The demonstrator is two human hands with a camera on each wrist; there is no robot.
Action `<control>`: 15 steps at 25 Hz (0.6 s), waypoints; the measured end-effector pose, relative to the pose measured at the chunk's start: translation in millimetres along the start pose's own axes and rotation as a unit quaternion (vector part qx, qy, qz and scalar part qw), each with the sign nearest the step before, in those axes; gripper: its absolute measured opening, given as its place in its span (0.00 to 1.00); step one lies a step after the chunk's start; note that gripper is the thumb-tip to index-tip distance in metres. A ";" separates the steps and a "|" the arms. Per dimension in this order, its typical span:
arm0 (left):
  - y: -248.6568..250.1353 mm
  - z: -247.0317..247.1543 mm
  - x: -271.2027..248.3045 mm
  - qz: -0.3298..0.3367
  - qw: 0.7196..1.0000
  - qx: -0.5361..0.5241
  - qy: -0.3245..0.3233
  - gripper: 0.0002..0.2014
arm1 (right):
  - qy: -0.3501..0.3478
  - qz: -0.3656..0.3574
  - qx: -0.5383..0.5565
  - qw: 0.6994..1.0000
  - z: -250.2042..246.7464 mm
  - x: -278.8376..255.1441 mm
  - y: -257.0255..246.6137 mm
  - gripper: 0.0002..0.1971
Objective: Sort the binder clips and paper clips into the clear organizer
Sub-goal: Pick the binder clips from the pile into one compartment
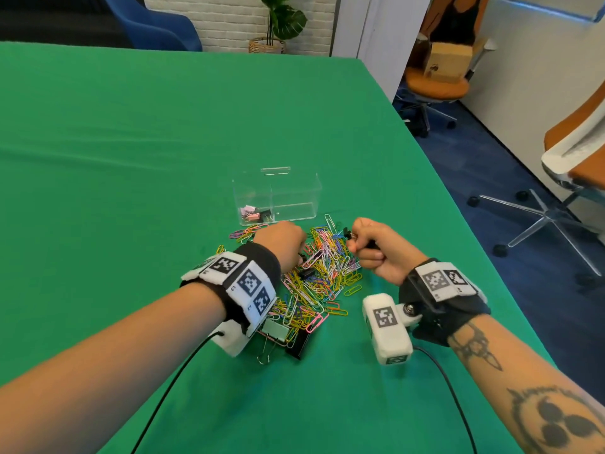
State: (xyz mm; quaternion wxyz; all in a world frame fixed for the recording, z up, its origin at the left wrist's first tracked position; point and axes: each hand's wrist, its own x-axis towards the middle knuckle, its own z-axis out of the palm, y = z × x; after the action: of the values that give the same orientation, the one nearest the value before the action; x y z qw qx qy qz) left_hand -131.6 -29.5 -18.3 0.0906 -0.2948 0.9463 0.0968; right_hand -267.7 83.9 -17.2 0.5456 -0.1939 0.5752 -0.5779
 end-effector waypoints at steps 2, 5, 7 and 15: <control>-8.3 -2.9 -3.1 -0.015 1.000 -0.009 -0.003 0.11 | -0.014 0.009 0.030 0.999 -4.0 0.4 2.2 0.19; -20.5 -13.0 -7.5 -0.033 0.999 0.020 0.017 0.12 | -0.020 0.003 0.040 0.999 -7.5 0.1 2.2 0.19; -16.9 -19.9 -7.7 -0.015 0.999 0.000 0.037 0.13 | -0.031 -0.004 0.040 0.999 -5.5 -1.4 1.3 0.19; 30.2 -29.1 -10.0 0.087 0.913 -0.365 0.161 0.06 | -0.073 -0.028 0.081 0.994 13.2 2.0 0.8 0.17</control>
State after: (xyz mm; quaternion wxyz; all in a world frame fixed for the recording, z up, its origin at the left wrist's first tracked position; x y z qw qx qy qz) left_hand -144.2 -6.7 15.9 -0.1855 -0.2358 0.8685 0.3945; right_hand -256.7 76.3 -15.3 0.5838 -0.2070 0.4789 -0.6222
